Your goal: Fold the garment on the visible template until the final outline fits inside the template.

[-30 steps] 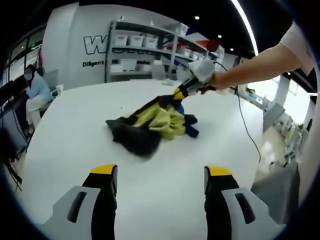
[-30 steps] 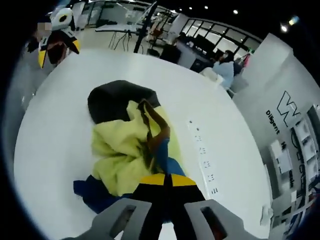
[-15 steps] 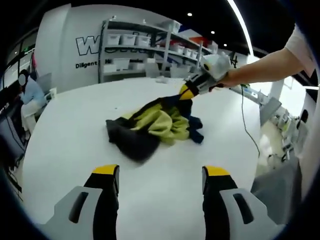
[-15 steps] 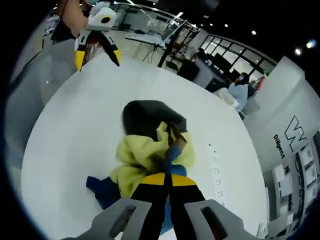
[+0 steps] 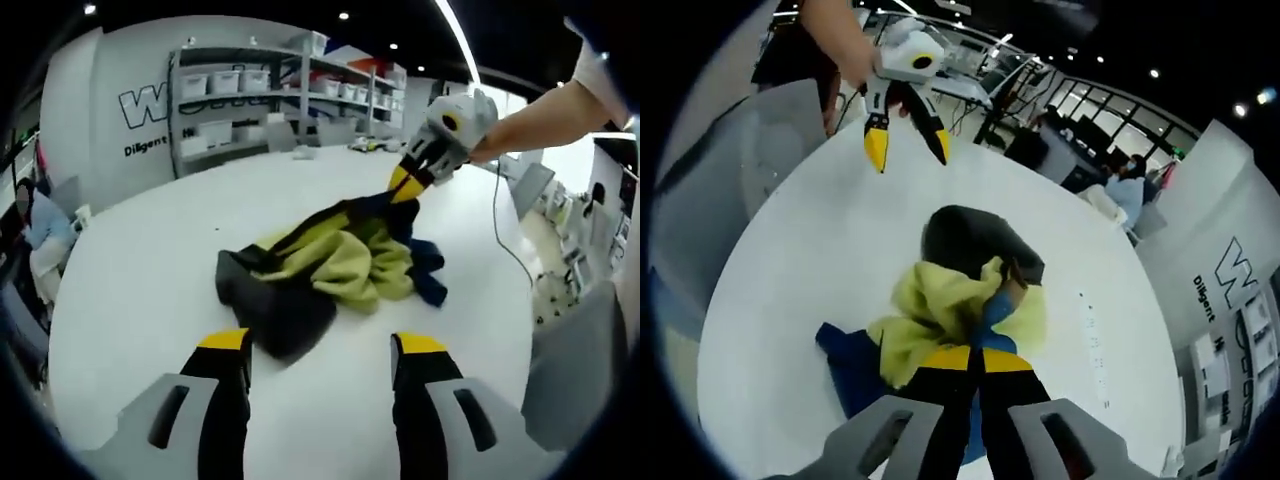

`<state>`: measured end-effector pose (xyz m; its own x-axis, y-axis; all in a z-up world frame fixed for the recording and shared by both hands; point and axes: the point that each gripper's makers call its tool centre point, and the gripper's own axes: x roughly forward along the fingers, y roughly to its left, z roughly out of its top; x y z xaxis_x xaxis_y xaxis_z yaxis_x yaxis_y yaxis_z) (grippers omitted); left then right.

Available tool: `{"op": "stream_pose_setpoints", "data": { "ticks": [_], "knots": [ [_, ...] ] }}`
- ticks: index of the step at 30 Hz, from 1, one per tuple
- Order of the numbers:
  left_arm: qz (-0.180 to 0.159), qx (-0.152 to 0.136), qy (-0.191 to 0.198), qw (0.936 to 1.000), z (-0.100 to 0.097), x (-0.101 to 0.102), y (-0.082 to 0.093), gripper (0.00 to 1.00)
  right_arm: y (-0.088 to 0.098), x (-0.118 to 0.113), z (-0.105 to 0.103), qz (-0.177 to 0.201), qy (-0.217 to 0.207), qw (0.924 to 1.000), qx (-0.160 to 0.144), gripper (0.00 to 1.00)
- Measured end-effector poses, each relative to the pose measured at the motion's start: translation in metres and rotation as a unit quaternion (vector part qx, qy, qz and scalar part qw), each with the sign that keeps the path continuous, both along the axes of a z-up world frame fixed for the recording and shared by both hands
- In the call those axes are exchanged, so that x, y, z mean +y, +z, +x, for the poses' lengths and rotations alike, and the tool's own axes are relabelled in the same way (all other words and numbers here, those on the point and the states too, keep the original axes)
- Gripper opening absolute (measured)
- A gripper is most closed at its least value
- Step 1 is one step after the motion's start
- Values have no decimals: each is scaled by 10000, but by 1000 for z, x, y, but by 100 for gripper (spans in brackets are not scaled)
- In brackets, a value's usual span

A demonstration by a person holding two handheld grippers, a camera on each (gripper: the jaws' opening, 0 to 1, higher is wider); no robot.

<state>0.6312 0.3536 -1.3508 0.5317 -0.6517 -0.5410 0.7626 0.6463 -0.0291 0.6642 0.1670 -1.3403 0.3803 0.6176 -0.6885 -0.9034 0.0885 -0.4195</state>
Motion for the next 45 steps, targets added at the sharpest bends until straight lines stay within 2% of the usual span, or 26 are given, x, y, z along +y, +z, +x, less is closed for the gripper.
{"op": "stream_pose_setpoints", "data": {
  "ticks": [11, 14, 18, 21, 25, 27, 31, 36, 37, 38, 40, 42, 43, 44, 45],
  "knots": [
    [286, -313, -601, 9973, 53, -27, -11, 42, -9, -16, -14, 46, -227, 9997, 47, 0],
    [616, -501, -921, 9926, 67, -34, -17, 37, -12, -22, -15, 35, -301, 9995, 52, 0],
    [872, -638, -1163, 9873, 82, -40, -24, 35, -17, -31, -16, 26, -422, 9991, 70, 0],
    [866, -709, -1288, 9853, 95, -50, -22, 32, -19, -36, -16, 34, -493, 9987, 78, 0],
    [1272, -1072, -1723, 9709, 110, -59, -21, 26, -21, -41, -14, 69, -610, 9981, 70, 0],
    [1355, -1103, -1805, 9679, 118, -64, -23, 26, -21, -43, -12, 75, -653, 9978, 63, 0],
    [1634, -1387, -2052, 9550, 136, -72, -22, 24, -22, -49, -7, 111, -776, 9969, 49, 0],
    [2202, -1630, -2747, 9217, 141, -82, -36, 24, -22, -58, 0, 153, -956, 9953, 2, 0],
    [2266, -1579, -2841, 9181, 141, -84, -41, 24, -21, -59, 1, 169, -973, 9951, -7, 0],
    [2246, -1562, -2890, 9174, 140, -86, -43, 25, -20, -60, 2, 176, -1007, 9948, -22, 0],
    [2448, -1634, -3020, 9067, 142, -88, -49, 25, -20, -62, 3, 198, -1035, 9944, -29, 0],
    [2389, -1599, -3048, 9080, 143, -92, -53, 26, -20, -64, 3, 193, -1054, 9942, -35, 0],
    [2437, -1624, -3078, 9053, 144, -93, -55, 26, -20, -65, 4, 191, -1062, 9942, -43, 0],
    [2567, -1657, -3153, 8985, 146, -93, -59, 26, -19, -67, 5, 198, -1083, 9939, -48, 0],
    [2570, -1650, -3171, 8979, 146, -93, -61, 26, -19, -68, 6, 216, -1113, 9935, -48, 0]
  ]
}}
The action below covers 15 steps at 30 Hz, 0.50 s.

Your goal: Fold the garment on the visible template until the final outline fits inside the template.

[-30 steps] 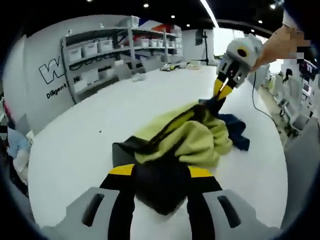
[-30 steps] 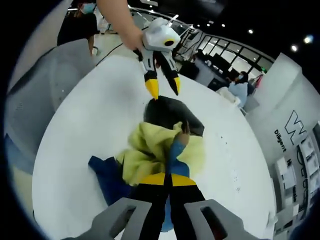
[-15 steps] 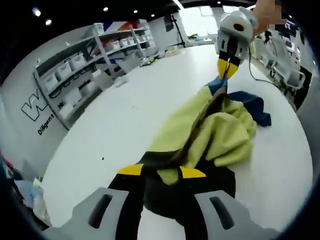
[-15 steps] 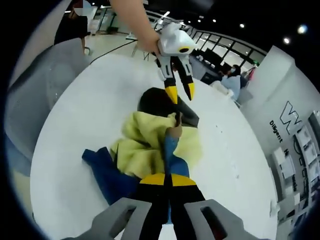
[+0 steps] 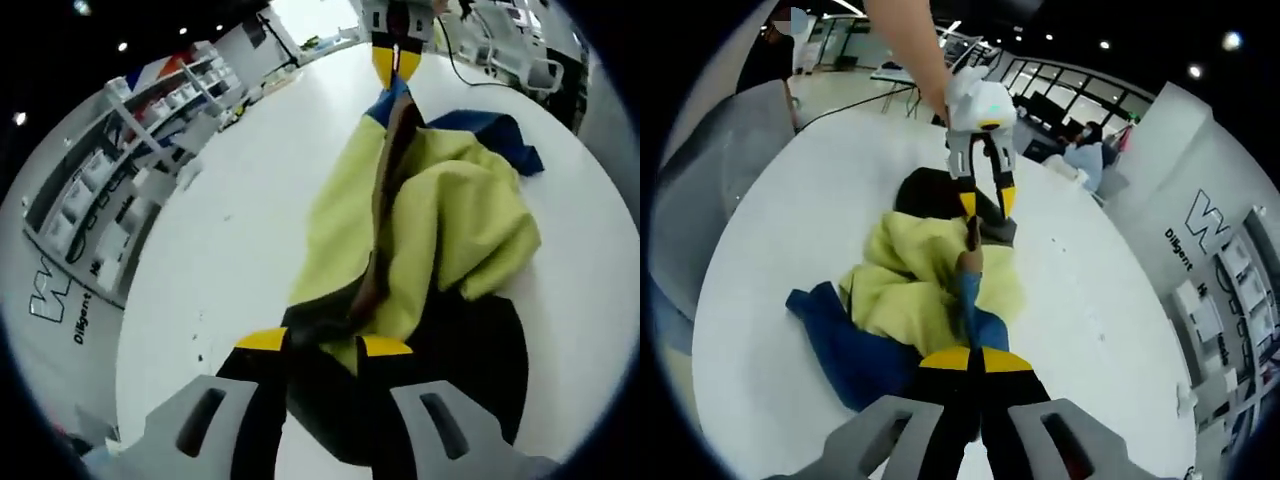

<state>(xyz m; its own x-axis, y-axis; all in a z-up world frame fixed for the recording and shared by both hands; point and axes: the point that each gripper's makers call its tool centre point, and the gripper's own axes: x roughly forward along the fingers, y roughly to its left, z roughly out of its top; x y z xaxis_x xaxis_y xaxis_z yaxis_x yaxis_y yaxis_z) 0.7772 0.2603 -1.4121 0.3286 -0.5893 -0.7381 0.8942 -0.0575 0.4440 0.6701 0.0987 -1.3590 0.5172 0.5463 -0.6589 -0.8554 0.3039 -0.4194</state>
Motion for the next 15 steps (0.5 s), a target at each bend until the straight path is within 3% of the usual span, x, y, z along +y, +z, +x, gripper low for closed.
{"op": "stream_pose_setpoints", "data": {
  "ticks": [15],
  "knots": [
    [86, 49, -157, 9998, 11, -12, -11, 18, -3, -2, 3, 1, -63, 10000, 48, 0]
  ]
}}
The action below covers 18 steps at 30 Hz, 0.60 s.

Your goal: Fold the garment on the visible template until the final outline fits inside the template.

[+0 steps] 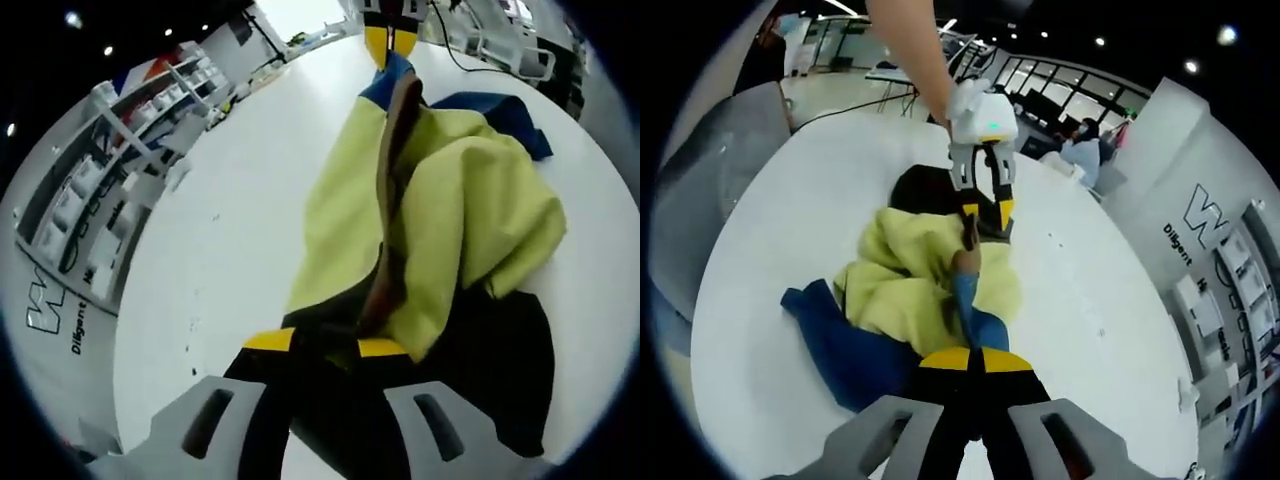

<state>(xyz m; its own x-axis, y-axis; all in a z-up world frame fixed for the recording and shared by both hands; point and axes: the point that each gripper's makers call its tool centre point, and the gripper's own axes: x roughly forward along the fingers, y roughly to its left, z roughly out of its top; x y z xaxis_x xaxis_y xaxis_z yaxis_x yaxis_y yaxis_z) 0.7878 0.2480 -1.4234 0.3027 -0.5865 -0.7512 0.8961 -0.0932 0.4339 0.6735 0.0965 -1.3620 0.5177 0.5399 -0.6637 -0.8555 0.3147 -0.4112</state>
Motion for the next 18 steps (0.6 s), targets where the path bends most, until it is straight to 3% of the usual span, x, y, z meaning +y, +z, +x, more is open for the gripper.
{"op": "stream_pose_setpoints", "data": {
  "ticks": [3, 12, 18],
  "knots": [
    [53, 6, -87, 9999, -2, -1, 0, 6, 0, -2, 2, 9, -49, 10000, 5, 0],
    [-96, -9, 7, 10000, -7, 19, 20, 5, 0, -6, 5, 74, -159, 9998, 1, 0],
    [-140, 45, 63, 9999, -19, 26, 22, 5, -4, -3, 2, 91, -170, 9998, 50, 0]
  ]
}}
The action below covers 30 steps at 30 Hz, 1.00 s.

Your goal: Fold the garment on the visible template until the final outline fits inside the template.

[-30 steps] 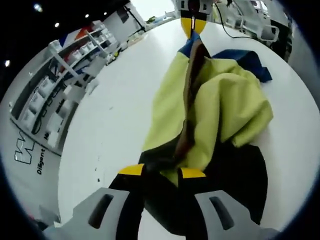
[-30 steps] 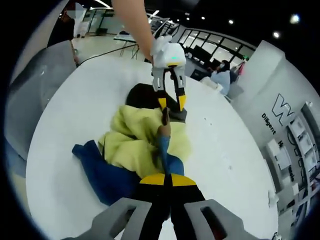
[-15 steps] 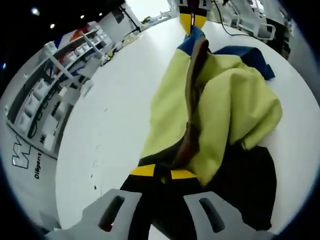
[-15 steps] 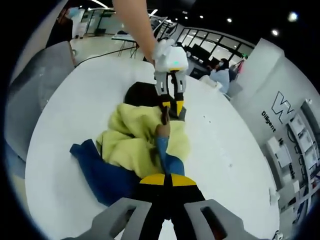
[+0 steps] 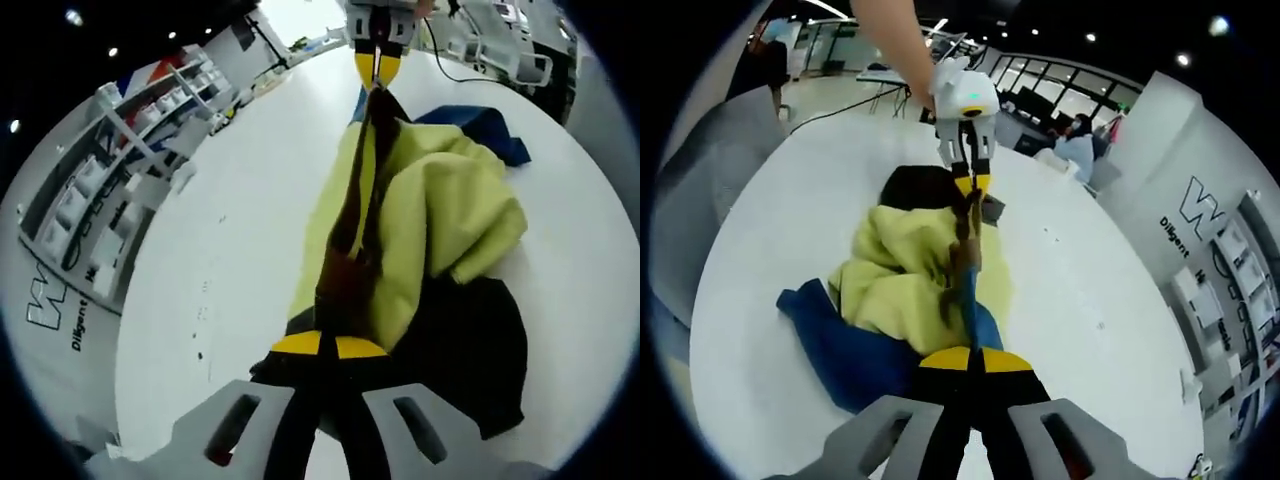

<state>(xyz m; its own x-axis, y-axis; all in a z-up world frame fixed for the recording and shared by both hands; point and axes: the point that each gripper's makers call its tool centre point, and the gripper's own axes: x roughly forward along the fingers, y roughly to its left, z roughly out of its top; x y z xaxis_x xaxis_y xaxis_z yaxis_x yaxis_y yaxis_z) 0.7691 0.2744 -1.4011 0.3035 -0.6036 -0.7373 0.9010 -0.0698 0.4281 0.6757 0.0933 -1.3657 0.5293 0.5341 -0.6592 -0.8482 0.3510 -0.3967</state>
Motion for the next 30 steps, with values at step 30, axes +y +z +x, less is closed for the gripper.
{"op": "stream_pose_setpoints", "data": {
  "ticks": [30],
  "knots": [
    [458, 202, -1060, 9931, -32, -12, -8, 22, -3, -3, -8, 43, -48, 10000, 29, 0]
  ]
}}
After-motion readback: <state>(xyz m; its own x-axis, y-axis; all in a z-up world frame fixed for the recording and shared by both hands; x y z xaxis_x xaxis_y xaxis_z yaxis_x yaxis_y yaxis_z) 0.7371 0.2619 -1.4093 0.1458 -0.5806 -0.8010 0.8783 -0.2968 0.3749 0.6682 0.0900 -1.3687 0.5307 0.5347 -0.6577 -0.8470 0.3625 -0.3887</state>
